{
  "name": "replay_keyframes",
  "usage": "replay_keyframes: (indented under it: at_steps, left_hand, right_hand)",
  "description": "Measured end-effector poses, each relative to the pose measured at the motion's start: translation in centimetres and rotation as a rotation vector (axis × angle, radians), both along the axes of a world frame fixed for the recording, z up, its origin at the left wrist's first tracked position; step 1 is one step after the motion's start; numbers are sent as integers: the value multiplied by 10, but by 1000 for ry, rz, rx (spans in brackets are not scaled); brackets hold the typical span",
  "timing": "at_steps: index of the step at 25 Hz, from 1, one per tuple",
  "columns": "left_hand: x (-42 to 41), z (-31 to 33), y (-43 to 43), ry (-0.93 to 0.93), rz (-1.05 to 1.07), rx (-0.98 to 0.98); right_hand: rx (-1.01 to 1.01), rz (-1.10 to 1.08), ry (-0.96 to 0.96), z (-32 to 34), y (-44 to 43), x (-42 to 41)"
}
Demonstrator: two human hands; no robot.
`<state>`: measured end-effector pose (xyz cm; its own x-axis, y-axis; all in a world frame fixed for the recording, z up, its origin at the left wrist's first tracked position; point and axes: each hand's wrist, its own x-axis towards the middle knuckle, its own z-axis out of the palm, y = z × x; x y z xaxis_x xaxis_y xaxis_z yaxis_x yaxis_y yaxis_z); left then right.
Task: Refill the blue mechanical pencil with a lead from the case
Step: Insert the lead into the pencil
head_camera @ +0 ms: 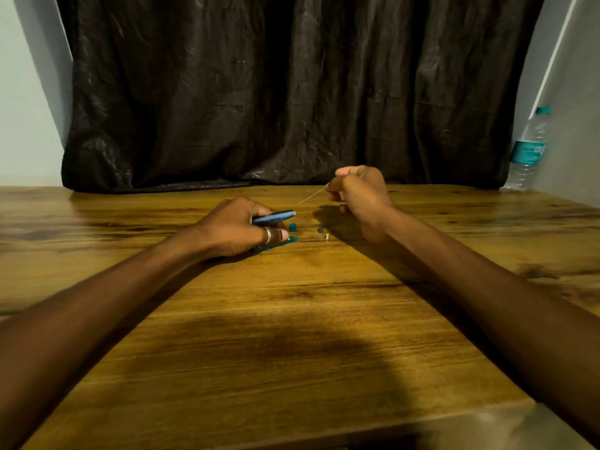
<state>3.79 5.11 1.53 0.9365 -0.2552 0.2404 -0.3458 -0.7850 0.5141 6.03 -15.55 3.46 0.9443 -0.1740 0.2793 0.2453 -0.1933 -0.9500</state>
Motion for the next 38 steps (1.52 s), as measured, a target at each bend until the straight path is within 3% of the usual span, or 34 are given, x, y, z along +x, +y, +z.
replay_keyframes:
  at_steps: [7,13,27,38]
  left_hand:
    - [8,7,0,-15,10,-189]
    - [3,12,4,-77,-14,-165]
    - [3,10,1,136,-32,-388]
    - [-6,17,-9,110,-42,-344]
  right_hand:
    - [2,17,-32,1,-2,-2]
    - [42,41,-13,-2,-4,9]
    - [115,123,-45,3,1,3]
    - [123,132,-87,2,6,-2]
